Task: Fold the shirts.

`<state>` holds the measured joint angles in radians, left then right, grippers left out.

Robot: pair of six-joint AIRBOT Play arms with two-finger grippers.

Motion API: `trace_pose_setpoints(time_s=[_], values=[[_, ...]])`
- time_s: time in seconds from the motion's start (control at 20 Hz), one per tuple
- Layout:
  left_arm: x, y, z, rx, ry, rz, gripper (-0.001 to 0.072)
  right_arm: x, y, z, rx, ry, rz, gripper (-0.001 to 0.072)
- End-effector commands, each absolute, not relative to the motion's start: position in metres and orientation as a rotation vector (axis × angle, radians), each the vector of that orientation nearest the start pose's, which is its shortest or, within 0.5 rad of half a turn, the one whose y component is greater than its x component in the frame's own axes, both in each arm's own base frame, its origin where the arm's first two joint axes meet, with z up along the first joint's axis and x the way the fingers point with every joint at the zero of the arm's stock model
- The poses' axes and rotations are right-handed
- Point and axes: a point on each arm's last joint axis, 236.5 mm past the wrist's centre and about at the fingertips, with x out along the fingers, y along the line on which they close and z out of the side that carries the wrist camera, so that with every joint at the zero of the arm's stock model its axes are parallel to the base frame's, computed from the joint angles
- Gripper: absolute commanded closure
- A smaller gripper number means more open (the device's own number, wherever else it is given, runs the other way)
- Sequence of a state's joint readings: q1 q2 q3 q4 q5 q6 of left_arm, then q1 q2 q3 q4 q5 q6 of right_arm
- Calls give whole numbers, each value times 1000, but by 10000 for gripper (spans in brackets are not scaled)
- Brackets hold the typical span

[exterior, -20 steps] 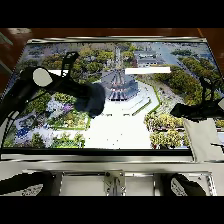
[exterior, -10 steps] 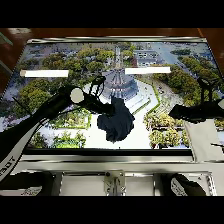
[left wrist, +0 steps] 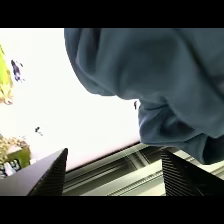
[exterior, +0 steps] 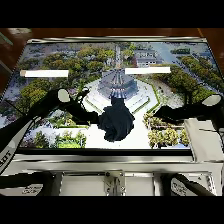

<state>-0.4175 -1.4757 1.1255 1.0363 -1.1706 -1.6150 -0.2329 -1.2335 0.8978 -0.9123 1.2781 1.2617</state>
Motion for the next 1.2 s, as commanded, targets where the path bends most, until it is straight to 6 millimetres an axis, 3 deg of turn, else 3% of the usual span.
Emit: trace_pose_setpoints(time_s=[0.0, 0.2, 0.4, 0.55, 0.7, 0.75, 0.85, 0.95, 1.1, 1.15], values=[[300, -262, -73, -406, 1554, -483, -3, 323, 96, -39, 764, 1450, 478, 43], [337, -279, -75, -561, 1435, -437, 0, 314, 111, -65, 743, 1538, 501, 43], [338, -284, -99, -605, 1472, -402, 18, 330, 134, -85, 604, 1487, 457, 44], [340, -287, -105, -637, 1476, -386, 294, 342, 150, -90, 574, 1442, 429, 44], [345, -286, -105, -624, 1453, -394, 615, 337, 170, -96, 554, 1459, 442, 45], [345, -286, -104, -606, 1445, -412, 670, 333, 177, -101, 553, 1480, 449, 45], [346, -287, -101, -598, 1441, -426, 671, 325, 191, -111, 568, 1519, 464, 72], [350, -290, -94, -575, 1418, -458, 671, 323, 201, -115, 579, 1527, 470, 239], [355, -294, -74, -542, 1375, -516, 672, 330, 202, -113, 576, 1502, 468, 652], [357, -293, -65, -512, 1344, -537, 672, 334, 199, -110, 542, 1487, 479, 649]])
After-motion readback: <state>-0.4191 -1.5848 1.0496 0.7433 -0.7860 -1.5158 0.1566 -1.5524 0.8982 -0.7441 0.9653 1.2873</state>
